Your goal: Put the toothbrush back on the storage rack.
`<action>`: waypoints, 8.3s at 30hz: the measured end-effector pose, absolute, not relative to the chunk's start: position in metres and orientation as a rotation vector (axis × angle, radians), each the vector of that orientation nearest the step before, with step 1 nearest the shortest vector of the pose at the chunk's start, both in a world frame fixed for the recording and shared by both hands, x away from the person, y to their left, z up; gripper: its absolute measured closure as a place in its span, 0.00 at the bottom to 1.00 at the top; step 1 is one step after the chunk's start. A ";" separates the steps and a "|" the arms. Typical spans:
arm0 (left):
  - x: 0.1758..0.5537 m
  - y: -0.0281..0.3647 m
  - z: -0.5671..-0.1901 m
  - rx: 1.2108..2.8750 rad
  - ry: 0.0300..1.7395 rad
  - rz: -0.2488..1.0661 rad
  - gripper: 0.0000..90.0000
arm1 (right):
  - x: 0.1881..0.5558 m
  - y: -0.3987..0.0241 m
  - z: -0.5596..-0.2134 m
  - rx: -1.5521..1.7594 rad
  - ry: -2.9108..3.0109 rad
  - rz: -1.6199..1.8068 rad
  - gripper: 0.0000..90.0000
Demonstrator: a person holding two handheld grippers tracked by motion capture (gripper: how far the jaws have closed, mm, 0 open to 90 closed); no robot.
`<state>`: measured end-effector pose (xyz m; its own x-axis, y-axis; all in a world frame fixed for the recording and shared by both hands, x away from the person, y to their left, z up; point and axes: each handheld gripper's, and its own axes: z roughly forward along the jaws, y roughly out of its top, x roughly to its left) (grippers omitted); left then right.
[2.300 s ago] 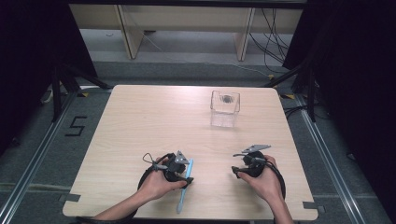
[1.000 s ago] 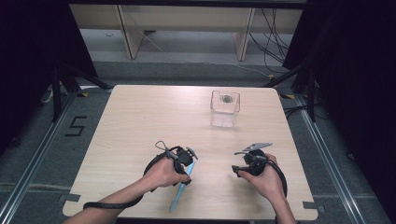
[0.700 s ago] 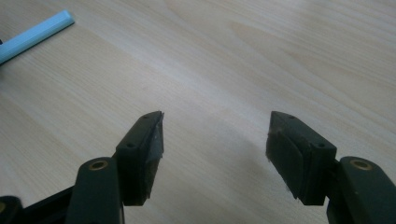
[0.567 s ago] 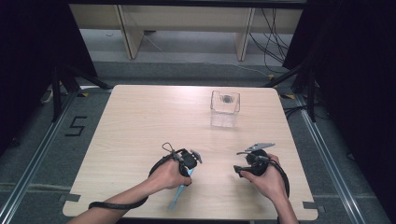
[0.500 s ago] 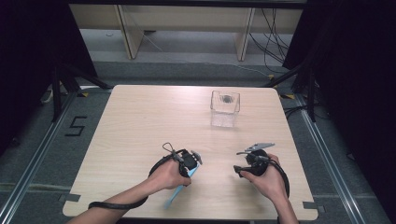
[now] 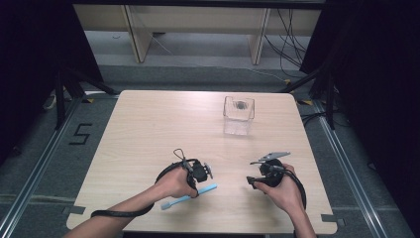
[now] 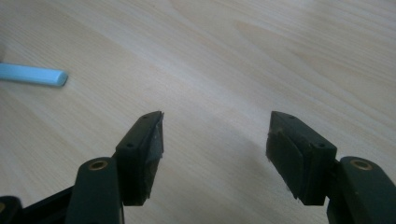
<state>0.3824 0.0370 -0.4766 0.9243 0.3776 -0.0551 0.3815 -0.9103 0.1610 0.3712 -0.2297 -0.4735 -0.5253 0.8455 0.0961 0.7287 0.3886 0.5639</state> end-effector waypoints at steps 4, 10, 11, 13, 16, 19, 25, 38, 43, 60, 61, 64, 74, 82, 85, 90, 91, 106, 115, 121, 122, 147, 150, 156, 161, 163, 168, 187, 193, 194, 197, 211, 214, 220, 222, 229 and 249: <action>0.383 0.038 -0.475 2.928 0.520 -0.026 0.87 | 0.370 -0.227 -0.472 1.393 2.455 0.844 0.42; 0.382 0.041 -0.466 2.932 0.436 -0.014 0.87 | 0.369 -0.215 -0.471 1.180 2.569 0.880 0.42; 0.382 0.042 -0.464 2.933 0.423 -0.019 0.87 | 0.367 -0.210 -0.471 1.163 2.591 0.897 0.42; 0.381 0.043 -0.463 2.931 0.402 -0.027 0.87 | 0.367 -0.204 -0.470 1.025 2.650 0.917 0.42; 0.379 0.044 -0.461 2.932 0.367 -0.046 0.87 | 0.365 -0.187 -0.471 0.838 2.760 0.970 0.42; 0.376 0.045 -0.457 2.936 0.295 -0.048 0.87 | 0.366 -0.177 -0.474 0.696 2.831 1.008 0.43; 0.370 0.046 -0.454 2.932 0.238 -0.051 0.87 | 0.367 -0.163 -0.477 0.546 2.899 1.074 0.47; 0.363 0.044 -0.449 2.924 0.139 -0.040 0.87 | 0.366 -0.149 -0.483 0.361 2.989 1.132 0.58; 0.360 0.043 -0.448 2.921 0.111 -0.036 0.87 | 0.366 -0.146 -0.485 0.339 3.002 1.123 0.62; 0.354 0.039 -0.446 2.921 0.062 -0.060 0.87 | 0.364 -0.138 -0.489 0.249 3.065 1.149 0.78; 0.354 0.039 -0.446 2.921 0.062 -0.060 0.87 | 0.364 -0.138 -0.489 0.249 3.065 1.149 0.78; 0.354 0.039 -0.446 2.922 0.058 -0.060 0.87 | 0.364 -0.137 -0.489 0.230 3.078 1.156 0.82; 0.353 0.039 -0.445 2.923 0.056 -0.066 0.87 | 0.361 -0.137 -0.489 0.218 3.102 1.144 0.87; 0.354 0.051 -0.425 2.712 0.163 0.101 0.67 | 0.362 -0.146 -0.486 0.243 2.993 1.144 0.88; 0.350 0.070 -0.417 2.486 0.317 0.171 0.57 | 0.361 -0.168 -0.481 0.431 2.825 1.164 0.88; 0.349 0.096 -0.421 2.274 0.481 0.209 0.47 | 0.355 -0.195 -0.476 0.627 2.598 1.247 0.88; 0.349 0.100 -0.425 2.218 0.527 0.198 0.42 | 0.348 -0.203 -0.474 0.715 2.475 1.320 0.88; 0.379 0.105 -0.439 1.658 0.793 0.000 0.39 | 0.328 -0.190 -0.458 0.783 1.928 1.564 0.88; 0.394 0.087 -0.420 1.562 0.767 -0.034 0.42 | 0.325 -0.180 -0.453 0.780 1.893 1.602 0.88; 0.399 0.076 -0.415 1.538 0.757 -0.075 0.48 | 0.324 -0.176 -0.456 0.783 1.872 1.610 0.88; 0.400 0.074 -0.414 1.541 0.753 -0.078 0.51 | 0.325 -0.176 -0.456 0.760 1.866 1.612 0.88; 0.401 0.070 -0.407 1.509 0.689 -0.067 0.86 | 0.324 -0.164 -0.459 0.789 1.870 1.571 0.87; 0.399 0.068 -0.405 1.512 0.661 -0.086 0.92 | 0.325 -0.162 -0.460 0.792 1.880 1.568 0.86; 0.396 0.068 -0.402 1.568 0.619 -0.021 0.93 | 0.328 -0.159 -0.462 0.784 1.935 1.503 0.70; 0.396 0.072 -0.402 1.658 0.608 0.133 0.93 | 0.324 -0.163 -0.459 0.841 1.924 1.518 0.64; 0.395 0.071 -0.404 1.693 0.603 0.203 0.93 | 0.322 -0.164 -0.456 0.878 1.906 1.561 0.64; 0.391 0.067 -0.407 1.749 0.574 0.292 0.93 | 0.323 -0.166 -0.435 0.902 1.823 1.635 0.69; 0.384 0.057 -0.416 1.808 0.553 0.367 0.93 | 0.350 -0.135 -0.399 0.925 1.795 1.702 0.77; 0.383 0.055 -0.416 1.812 0.545 0.383 0.93 | 0.352 -0.135 -0.400 0.932 1.805 1.685 0.84; 0.382 0.055 -0.416 1.810 0.547 0.383 0.93 | 0.353 -0.135 -0.400 0.932 1.805 1.685 0.85; 0.382 0.055 -0.416 1.809 0.548 0.386 0.93 | 0.353 -0.136 -0.401 0.910 1.796 1.677 0.92; 0.377 0.072 -0.417 1.817 0.517 0.475 0.69 | 0.362 -0.150 -0.397 0.950 1.771 1.691 0.93; 0.377 0.083 -0.419 1.831 0.536 0.493 0.63 | 0.368 -0.157 -0.395 0.957 1.750 1.657 0.93; 0.375 0.113 -0.422 1.846 0.570 0.556 0.60 | 0.381 -0.170 -0.394 0.953 1.719 1.637 0.93; 0.374 0.124 -0.422 1.854 0.584 0.584 0.59 | 0.382 -0.172 -0.393 0.994 1.723 1.642 0.93; 0.372 0.156 -0.432 1.861 0.633 0.619 0.58 | 0.399 -0.184 -0.390 1.000 1.686 1.582 0.93; 0.359 0.224 -0.475 1.742 0.796 0.641 0.45 | 0.432 -0.202 -0.380 1.071 1.633 1.493 0.93</action>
<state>0.3589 0.2239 -0.4746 0.6327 0.7735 0.0375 0.2013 -0.2111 0.9565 0.4317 -0.2019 -0.3797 -0.4382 0.8975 0.0503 0.1306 0.0081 0.9914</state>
